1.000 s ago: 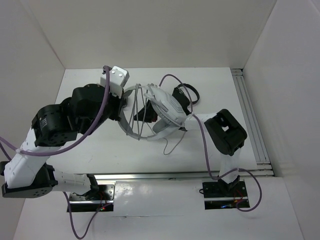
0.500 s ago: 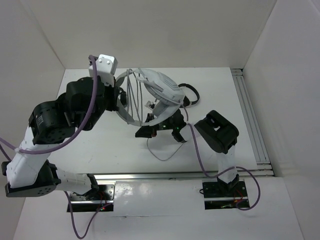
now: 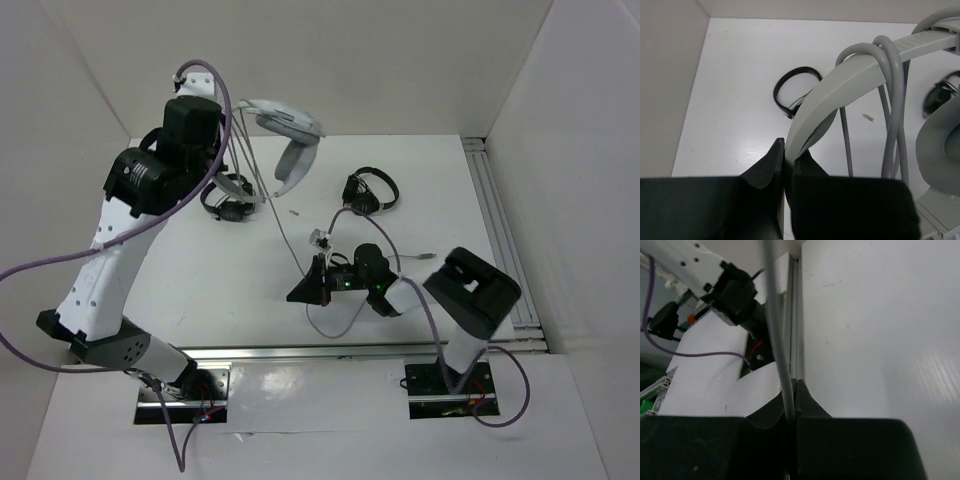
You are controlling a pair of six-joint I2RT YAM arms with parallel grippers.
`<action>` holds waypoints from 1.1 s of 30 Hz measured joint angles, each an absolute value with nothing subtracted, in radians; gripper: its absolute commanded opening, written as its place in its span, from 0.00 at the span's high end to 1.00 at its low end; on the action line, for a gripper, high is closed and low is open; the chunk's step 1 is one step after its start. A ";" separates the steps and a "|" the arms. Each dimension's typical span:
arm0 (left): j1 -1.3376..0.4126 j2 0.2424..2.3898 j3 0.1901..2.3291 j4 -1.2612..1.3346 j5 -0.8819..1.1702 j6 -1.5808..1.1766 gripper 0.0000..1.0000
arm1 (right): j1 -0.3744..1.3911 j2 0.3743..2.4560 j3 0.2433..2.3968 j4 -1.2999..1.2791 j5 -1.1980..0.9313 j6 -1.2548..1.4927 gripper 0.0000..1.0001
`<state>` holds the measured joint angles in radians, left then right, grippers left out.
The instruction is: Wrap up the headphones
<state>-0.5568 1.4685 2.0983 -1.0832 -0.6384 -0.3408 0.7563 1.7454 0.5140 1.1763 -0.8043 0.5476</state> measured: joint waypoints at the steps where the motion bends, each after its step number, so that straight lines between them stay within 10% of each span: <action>1: -0.526 1.481 2.094 -1.077 -0.649 -0.342 1.00 | 0.789 1.686 0.505 1.134 -0.784 0.520 1.00; 12: -0.503 1.589 1.849 -1.083 -0.825 -0.492 1.00 | 1.064 1.382 0.690 0.538 -0.640 0.250 1.00; 22: -0.648 1.538 1.421 -1.006 -0.786 -0.477 1.00 | 1.145 1.151 0.980 -0.136 0.298 -0.086 1.00; 33: -0.905 1.366 1.253 -0.766 -0.725 -0.442 1.00 | 1.119 1.052 0.805 0.135 0.700 -0.511 0.85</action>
<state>-0.9047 1.3663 1.2530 -0.7662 -0.7250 -0.4416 1.1191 1.0523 0.8051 0.1352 0.6998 -0.5114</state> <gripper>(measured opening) 0.125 0.100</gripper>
